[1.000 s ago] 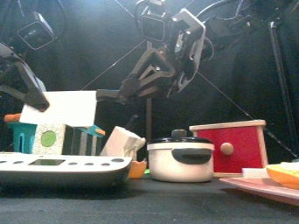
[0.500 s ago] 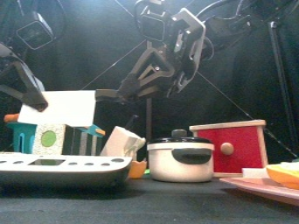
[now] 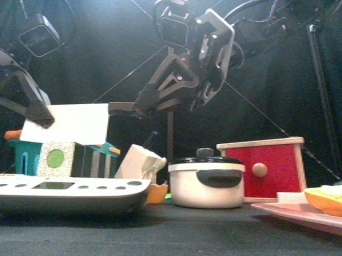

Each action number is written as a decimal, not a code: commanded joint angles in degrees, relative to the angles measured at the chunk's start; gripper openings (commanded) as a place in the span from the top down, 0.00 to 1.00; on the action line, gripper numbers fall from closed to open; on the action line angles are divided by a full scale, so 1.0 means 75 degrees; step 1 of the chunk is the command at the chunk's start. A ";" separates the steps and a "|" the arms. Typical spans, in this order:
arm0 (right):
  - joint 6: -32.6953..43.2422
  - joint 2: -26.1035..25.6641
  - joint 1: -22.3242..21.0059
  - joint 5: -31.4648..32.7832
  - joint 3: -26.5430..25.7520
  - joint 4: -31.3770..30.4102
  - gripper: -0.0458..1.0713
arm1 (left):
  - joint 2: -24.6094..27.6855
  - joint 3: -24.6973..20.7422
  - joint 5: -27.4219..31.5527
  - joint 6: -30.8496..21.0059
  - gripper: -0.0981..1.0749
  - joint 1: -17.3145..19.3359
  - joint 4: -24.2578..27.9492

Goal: Cut sushi roll

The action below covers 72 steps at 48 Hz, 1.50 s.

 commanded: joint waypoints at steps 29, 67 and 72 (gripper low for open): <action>-0.0023 -0.0035 0.0012 -0.0047 -0.0187 0.0012 0.51 | 0.0551 -0.0070 -0.0141 0.0023 0.54 0.0105 -0.0023; -0.0023 0.0117 0.0012 -0.0047 -0.0187 0.0012 0.51 | 0.0621 -0.0047 -0.0105 0.0023 0.54 0.0141 -0.0023; -0.0012 0.0129 0.0012 -0.0047 -0.0187 0.0012 0.51 | 0.0633 -0.0035 -0.0105 0.0023 0.54 0.0141 -0.0012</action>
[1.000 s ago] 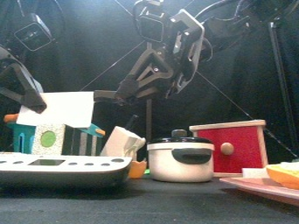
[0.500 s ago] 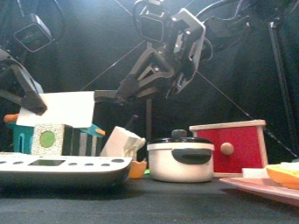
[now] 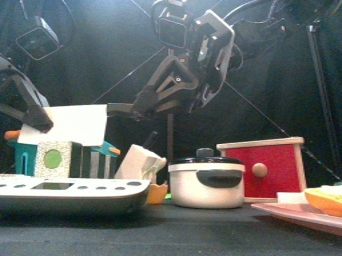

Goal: Cut sushi roll

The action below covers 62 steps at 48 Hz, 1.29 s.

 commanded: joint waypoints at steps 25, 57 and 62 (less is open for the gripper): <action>-0.0035 -0.0117 0.0000 -0.0035 -0.0176 -0.0035 0.51 | 0.0082 -0.0070 0.0047 0.0012 0.54 0.0117 -0.0012; -0.0035 -0.0281 -0.0047 0.0598 -0.0469 -0.0410 0.51 | 0.0094 -0.0105 0.0035 0.0141 0.54 0.0621 0.0574; -0.0035 -0.0258 -0.0047 0.0621 -0.0469 -0.0410 0.51 | 0.0082 -0.0070 0.0035 0.0141 0.54 0.0621 0.0574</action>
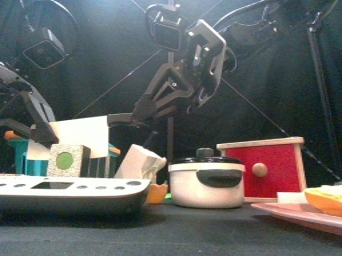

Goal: Cut sushi roll

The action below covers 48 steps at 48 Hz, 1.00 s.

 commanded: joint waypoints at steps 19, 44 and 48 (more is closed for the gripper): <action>-0.0012 0.0059 0.0129 0.0012 -0.0141 0.0141 0.51 | 0.0000 -0.0035 0.0012 -0.0023 0.54 -0.0211 -0.0164; -0.0012 0.0316 0.0340 0.0012 -0.0176 0.0293 0.51 | 0.0152 0.0012 0.0059 -0.0012 0.54 -0.0422 -0.0492; -0.0012 0.0375 0.0305 0.0012 -0.0176 0.0316 0.51 | 0.0223 0.0012 0.0059 -0.0023 0.54 -0.0422 -0.0492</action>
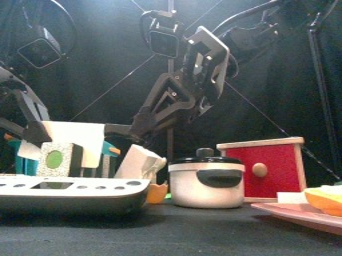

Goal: Cut sushi roll

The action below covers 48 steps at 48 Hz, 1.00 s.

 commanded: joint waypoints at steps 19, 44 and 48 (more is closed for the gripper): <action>-0.0012 -0.0070 0.0141 -0.0012 -0.0176 0.0047 0.51 | 0.0188 -0.0059 0.0059 -0.0012 0.54 0.0023 -0.0035; -0.0082 -0.0363 0.0246 0.0469 -0.0352 -0.0023 0.51 | -0.0457 -0.0117 0.0352 0.0023 0.54 -0.0094 -0.0012; -0.0059 -0.0574 0.0211 0.0562 -0.0398 -0.0211 0.51 | -0.0738 -0.0129 0.0352 0.0035 0.54 -0.0035 0.0105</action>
